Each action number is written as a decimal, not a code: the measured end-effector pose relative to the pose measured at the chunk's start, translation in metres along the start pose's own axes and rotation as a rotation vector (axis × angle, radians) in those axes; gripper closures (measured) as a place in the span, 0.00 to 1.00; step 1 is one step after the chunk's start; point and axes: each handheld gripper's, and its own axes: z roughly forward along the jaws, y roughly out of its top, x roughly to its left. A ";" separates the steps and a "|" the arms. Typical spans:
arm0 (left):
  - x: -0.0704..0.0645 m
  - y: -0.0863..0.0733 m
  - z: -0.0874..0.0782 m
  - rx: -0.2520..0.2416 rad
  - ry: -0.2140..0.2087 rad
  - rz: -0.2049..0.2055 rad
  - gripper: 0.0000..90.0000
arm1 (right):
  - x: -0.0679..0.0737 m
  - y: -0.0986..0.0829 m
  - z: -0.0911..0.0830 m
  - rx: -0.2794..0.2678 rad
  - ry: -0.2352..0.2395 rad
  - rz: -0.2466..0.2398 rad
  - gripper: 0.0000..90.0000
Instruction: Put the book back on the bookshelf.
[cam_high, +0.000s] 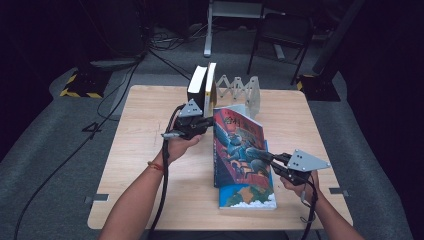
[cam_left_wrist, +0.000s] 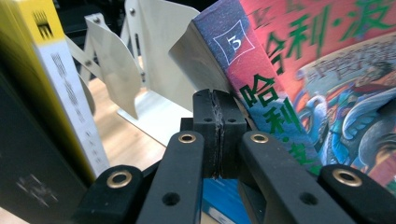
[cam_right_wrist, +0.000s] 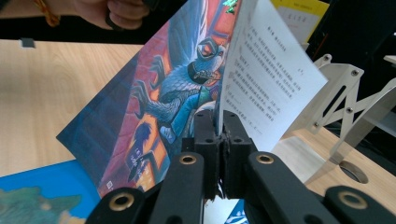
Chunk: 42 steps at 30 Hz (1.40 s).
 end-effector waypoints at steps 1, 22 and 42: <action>0.001 -0.003 0.001 0.003 -0.010 -0.011 0.98 | 0.001 -0.001 -0.002 -0.007 0.014 0.002 0.97; -0.010 0.029 -0.012 -0.133 -0.142 0.056 0.99 | 0.006 0.009 -0.001 -0.037 -0.039 -0.095 0.97; -0.039 0.002 -0.042 -0.045 -0.050 0.171 0.67 | 0.022 -0.009 -0.020 -0.003 0.002 -0.099 0.98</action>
